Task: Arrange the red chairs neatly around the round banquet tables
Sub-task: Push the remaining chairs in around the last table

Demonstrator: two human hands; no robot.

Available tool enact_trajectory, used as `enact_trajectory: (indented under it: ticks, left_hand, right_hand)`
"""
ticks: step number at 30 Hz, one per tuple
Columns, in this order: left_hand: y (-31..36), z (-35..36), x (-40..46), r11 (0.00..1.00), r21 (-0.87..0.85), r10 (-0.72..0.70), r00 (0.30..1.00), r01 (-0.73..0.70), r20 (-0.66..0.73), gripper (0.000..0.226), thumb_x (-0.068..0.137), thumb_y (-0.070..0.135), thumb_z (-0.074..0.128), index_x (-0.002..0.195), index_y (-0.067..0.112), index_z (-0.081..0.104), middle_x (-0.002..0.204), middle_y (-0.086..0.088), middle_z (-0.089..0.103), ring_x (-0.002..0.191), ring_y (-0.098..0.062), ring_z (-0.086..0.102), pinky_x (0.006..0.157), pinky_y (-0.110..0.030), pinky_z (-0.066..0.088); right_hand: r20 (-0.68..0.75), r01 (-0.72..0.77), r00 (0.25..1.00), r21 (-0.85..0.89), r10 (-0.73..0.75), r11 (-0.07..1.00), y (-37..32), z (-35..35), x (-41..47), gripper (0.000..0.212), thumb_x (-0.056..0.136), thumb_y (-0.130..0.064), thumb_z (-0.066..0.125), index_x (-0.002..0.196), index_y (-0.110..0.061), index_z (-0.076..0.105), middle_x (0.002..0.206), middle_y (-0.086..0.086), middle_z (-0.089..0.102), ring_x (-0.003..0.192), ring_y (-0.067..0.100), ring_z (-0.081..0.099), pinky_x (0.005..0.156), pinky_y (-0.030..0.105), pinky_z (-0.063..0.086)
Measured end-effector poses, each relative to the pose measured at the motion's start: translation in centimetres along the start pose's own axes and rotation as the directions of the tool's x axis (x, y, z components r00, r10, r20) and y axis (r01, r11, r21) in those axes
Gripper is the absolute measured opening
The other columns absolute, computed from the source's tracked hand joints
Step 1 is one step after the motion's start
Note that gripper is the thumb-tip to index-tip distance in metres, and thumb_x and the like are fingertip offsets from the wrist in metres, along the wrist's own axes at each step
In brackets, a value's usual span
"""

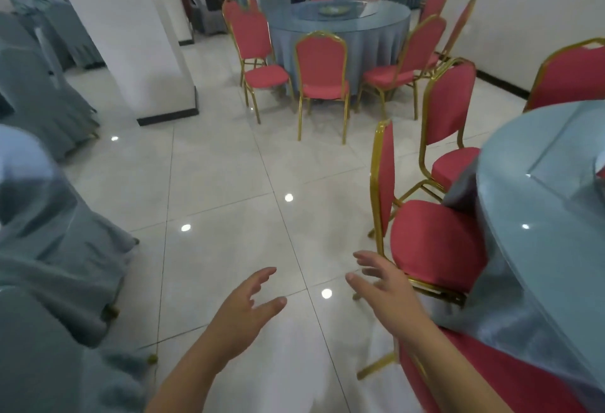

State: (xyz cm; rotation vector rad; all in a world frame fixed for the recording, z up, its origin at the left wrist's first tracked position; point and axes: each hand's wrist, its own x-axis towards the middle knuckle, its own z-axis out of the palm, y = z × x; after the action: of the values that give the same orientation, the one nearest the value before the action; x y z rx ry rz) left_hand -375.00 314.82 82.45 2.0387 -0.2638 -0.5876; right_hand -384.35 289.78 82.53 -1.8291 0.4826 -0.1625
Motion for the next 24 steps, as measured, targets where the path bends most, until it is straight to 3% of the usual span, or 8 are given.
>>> enact_trajectory:
  ticks: [9,14,18,24]
  left_hand:
    - [-0.3,-8.0,19.1,0.998,-0.035,-0.043,0.999,0.042,-0.018,0.052,0.087,0.044,0.071,0.131,0.057,0.047,0.143,0.023,0.042,0.136,-0.005,0.037,0.107,-0.027,0.036]
    - [1.8,-13.6,32.3,1.0,0.002,-0.005,1.0,0.005,0.011,0.056,0.09,0.041,0.067,0.138,0.052,0.04,0.134,0.025,0.033,0.124,0.001,0.032,0.108,-0.03,0.033]
    - [4.7,-19.0,42.5,0.996,0.073,0.051,0.995,-0.057,0.081,0.058,0.091,0.042,0.065,0.141,0.05,0.037,0.138,0.029,0.028,0.124,0.002,0.03,0.11,-0.03,0.031]
    - [8.6,-22.7,57.2,0.985,0.151,0.056,0.983,-0.084,0.177,0.061,0.091,0.043,0.065,0.143,0.049,0.035,0.14,0.029,0.028,0.125,0.0,0.031,0.111,-0.029,0.031]
  right_hand:
    - [0.014,-0.042,0.999,-0.048,0.042,0.998,-3.2,4.8,19.5,0.038,0.089,-0.04,0.068,0.125,-0.042,0.055,0.125,-0.023,0.054,0.116,-0.003,0.051,0.094,0.023,0.042]
    - [-0.026,-0.108,0.994,-0.088,0.106,0.99,-4.8,8.4,31.0,0.039,0.088,-0.041,0.069,0.124,-0.043,0.054,0.125,-0.021,0.054,0.116,-0.003,0.05,0.083,0.015,0.041]
    - [-0.074,-0.148,0.988,-0.146,0.138,0.978,-7.9,9.5,40.2,0.042,0.086,-0.045,0.07,0.125,-0.045,0.054,0.126,-0.021,0.054,0.116,-0.005,0.049,0.09,0.021,0.041]
    - [-0.166,-0.188,0.971,-0.094,0.171,0.978,-9.9,10.2,52.1,0.042,0.086,-0.043,0.07,0.125,-0.044,0.054,0.125,-0.023,0.054,0.118,-0.003,0.05,0.092,0.026,0.042]
